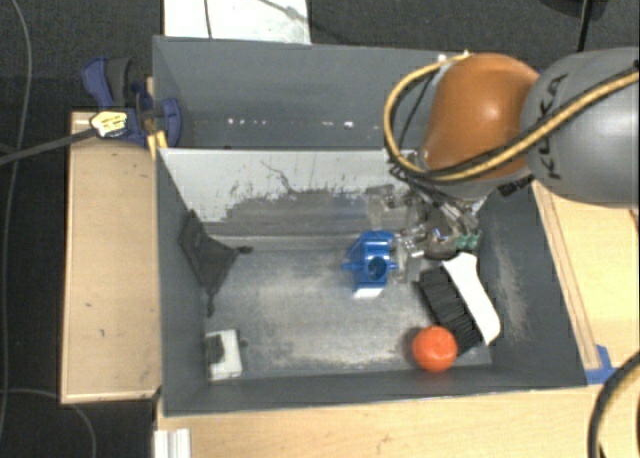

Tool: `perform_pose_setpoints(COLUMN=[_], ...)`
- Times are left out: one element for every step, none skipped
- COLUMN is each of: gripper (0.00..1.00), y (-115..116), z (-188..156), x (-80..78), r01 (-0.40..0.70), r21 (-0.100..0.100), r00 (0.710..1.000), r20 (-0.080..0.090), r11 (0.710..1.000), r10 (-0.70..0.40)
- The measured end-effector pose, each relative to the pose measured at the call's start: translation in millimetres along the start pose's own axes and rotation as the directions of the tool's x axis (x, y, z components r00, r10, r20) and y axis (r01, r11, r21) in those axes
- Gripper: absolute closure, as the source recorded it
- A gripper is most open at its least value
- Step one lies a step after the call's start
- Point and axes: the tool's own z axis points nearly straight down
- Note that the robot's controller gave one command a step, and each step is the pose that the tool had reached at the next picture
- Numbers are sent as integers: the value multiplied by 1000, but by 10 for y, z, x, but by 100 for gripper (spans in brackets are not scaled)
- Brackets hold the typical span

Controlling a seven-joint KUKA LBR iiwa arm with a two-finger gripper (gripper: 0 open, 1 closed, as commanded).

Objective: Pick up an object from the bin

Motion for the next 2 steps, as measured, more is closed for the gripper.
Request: perform_pose_setpoints(gripper=[0,0], y=[-37,-47], z=[106,703], x=[4,-40], r01=[188,234], r21=[1,7], r00=[982,972], r20=[1,37], r11=[982,972], r10=[-188,-234])
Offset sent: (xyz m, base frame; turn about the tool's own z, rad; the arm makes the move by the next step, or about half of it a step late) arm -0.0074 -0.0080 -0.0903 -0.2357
